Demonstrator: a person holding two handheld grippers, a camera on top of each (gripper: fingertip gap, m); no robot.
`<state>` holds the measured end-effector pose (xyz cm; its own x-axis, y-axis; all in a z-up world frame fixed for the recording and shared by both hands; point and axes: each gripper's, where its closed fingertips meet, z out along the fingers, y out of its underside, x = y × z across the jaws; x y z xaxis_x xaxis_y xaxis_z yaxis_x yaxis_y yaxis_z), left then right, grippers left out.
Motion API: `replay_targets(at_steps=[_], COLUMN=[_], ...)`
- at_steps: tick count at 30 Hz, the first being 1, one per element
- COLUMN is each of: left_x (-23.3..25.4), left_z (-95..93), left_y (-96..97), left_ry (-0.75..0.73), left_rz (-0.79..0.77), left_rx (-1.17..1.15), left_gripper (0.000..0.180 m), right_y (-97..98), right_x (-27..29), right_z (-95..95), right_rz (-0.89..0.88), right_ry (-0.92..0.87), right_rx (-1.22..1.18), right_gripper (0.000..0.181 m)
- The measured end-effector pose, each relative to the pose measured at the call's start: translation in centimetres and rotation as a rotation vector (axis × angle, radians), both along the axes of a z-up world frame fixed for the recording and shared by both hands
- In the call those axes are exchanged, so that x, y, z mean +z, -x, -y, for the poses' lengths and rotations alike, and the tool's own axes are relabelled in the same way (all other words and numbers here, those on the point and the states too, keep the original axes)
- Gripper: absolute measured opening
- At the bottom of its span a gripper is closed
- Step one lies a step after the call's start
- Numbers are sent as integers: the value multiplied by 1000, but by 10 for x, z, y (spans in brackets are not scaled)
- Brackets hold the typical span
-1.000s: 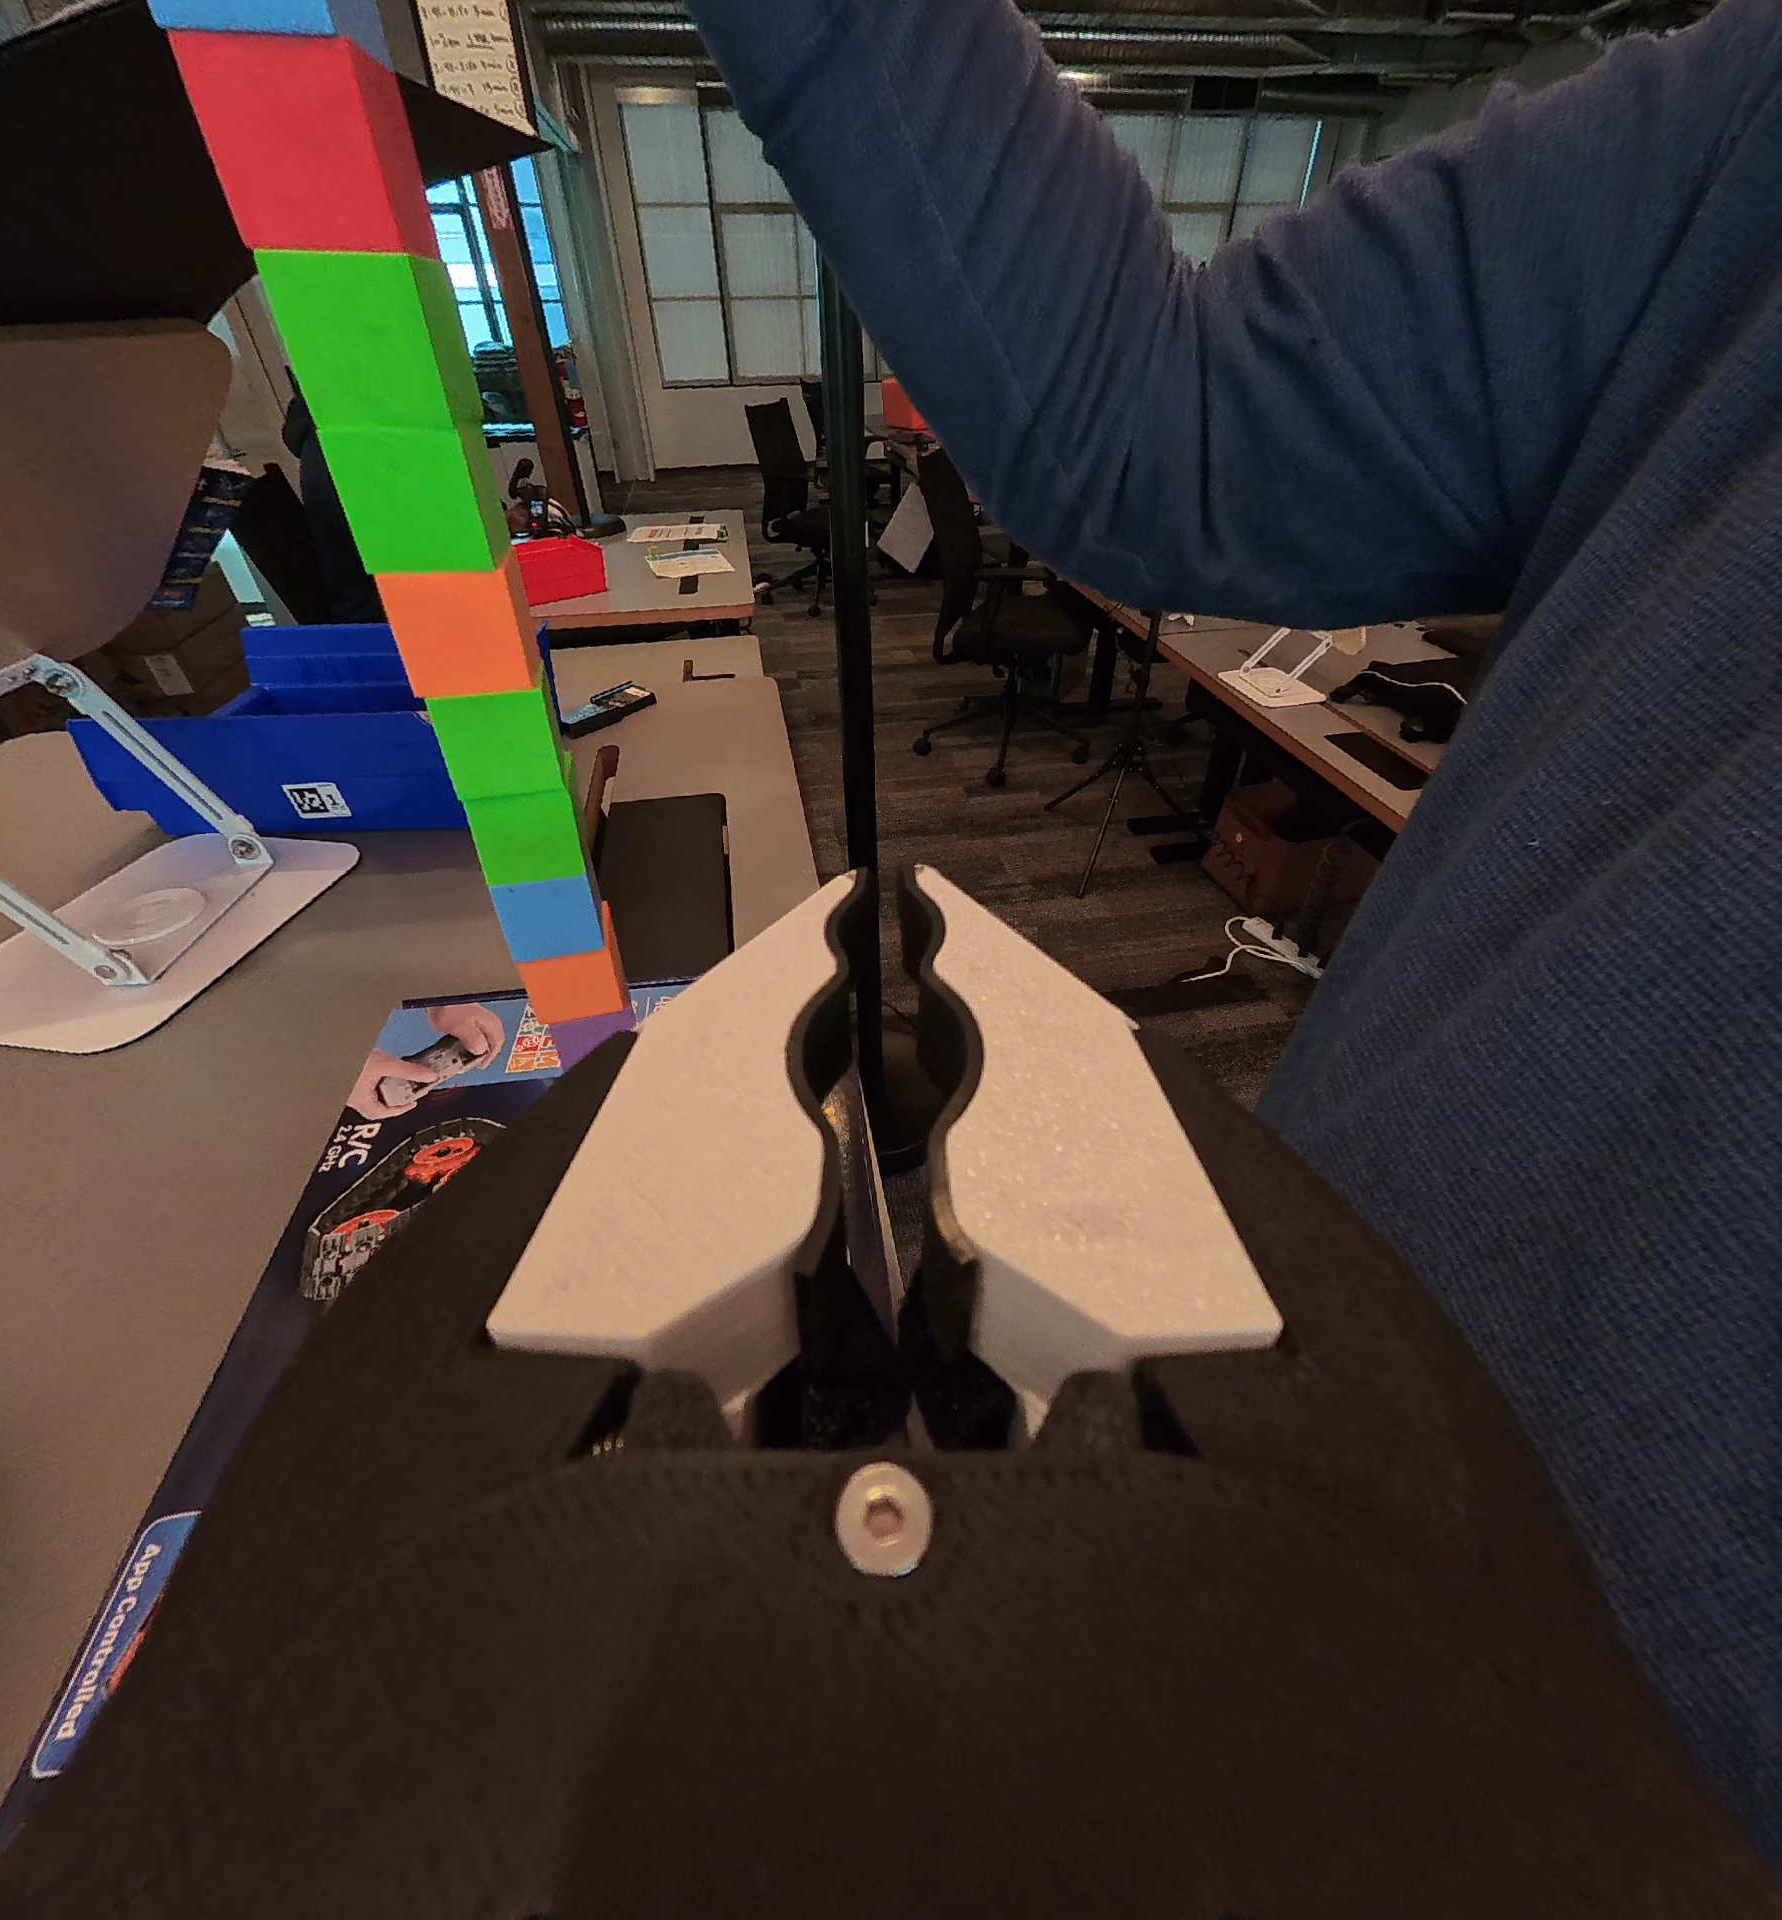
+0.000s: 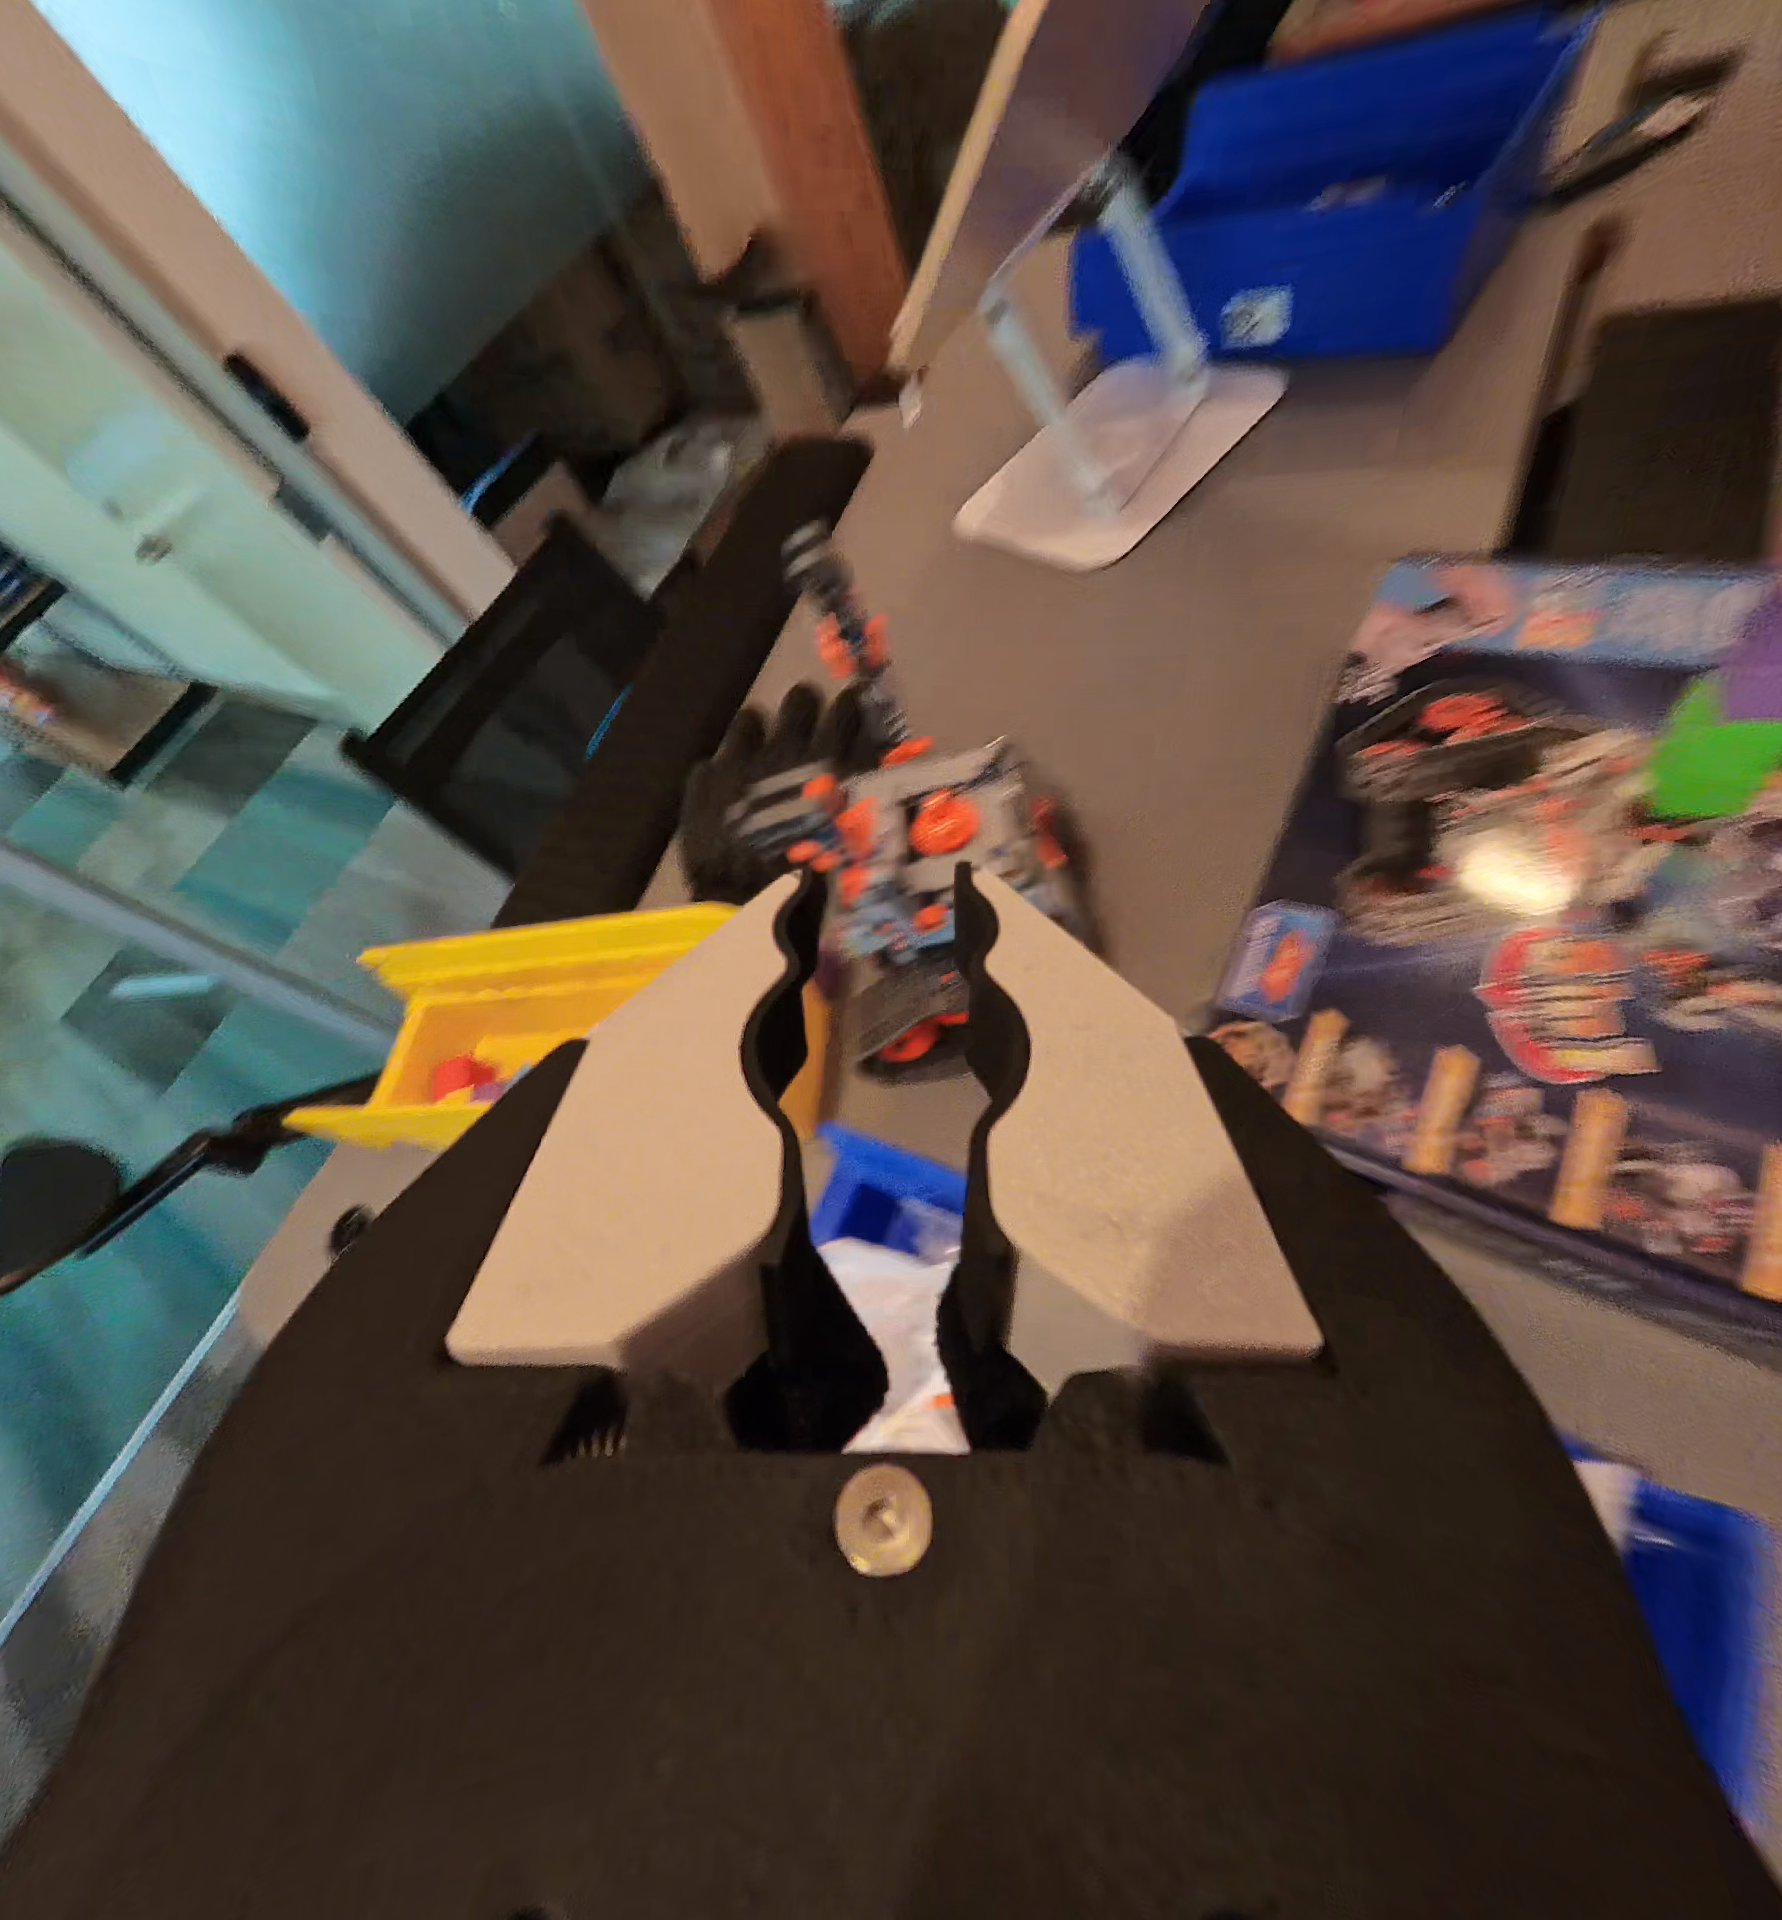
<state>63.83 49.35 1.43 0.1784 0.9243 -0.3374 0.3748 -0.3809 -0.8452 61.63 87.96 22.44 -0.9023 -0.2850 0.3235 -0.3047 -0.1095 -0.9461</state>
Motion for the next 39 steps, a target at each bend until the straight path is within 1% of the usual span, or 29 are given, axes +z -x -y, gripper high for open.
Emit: replay_targets(at_steps=[1, 3, 6, 8, 10, 12, 14, 16, 19, 22, 24, 25, 27, 31, 34, 37, 38, 39], left_x=[-6, -21, -46, -73, -105, -132, -151, -169, -195, -213, -222, -224, -228, -236, -244, -246, -246, -247], left_z=[25, 63, 119, 154, 184, 208, 235, 250, 269, 290, 291, 295, 294, 296, 303, 303, 302, 304], left_y=[10, 31, 67, 88, 104, 118, 130, 143, 156, 156, 158, 157, 155, 144, 142, 143, 142, 144], left_ry=[20, 11, 1, 24, 71, 56, 111, 114, 167, 324, 348, 371, 367, 358, 395, 353, 330, 320], left_rz=[35, 103, 178, 281, 422, 551, 641, 721, 836, 969, 1014, 1042, 1091, 1217, 1266, 1281, 1288, 1275], left_rx=[42, 67, 114, 144, 133, 136, 163, 158, 133, 80, 1, -15, -64, -108, -119, -128, -141, -137], left_gripper=[27, 32, 38, 43, 43, 50, 47, 45, 44, 37, 32, 34, 32, 36, 34, 26, 20, 20], right_y=[-1, 1, 4, 5, 11, 14, 15, 17, 16, 17, 17, 18, 19, 24, 27, 29, 29, 30], right_x=[-11, -34, -59, -75, -94, -106, -117, -128, -140, -151, -155, -156, -160, -167, -173, -176, -177, -178], right_z=[0, -1, -3, -7, -10, -14, -16, -18, -20, -20, -21, -21, -22, -22, -19, -16, -15, -14], right_rz=[18, 58, 126, 169, 225, 271, 308, 340, 389, 413, 428, 434, 445, 468, 484, 493, 494, 495], right_ry=[-10, -25, -20, -9, -27, -22, -21, -17, -14, -25, -23, -20, -21, -19, -21, -22, -24, -26], right_rx=[0, -20, -23, -23, -53, -68, -92, -127, -144, -179, -195, -203, -223, -242, -246, -246, -244, -245], right_gripper=[40, 42, 40, 36, 40, 37, 37, 36, 35, 36, 35, 35, 35, 35, 35, 35, 35, 34])
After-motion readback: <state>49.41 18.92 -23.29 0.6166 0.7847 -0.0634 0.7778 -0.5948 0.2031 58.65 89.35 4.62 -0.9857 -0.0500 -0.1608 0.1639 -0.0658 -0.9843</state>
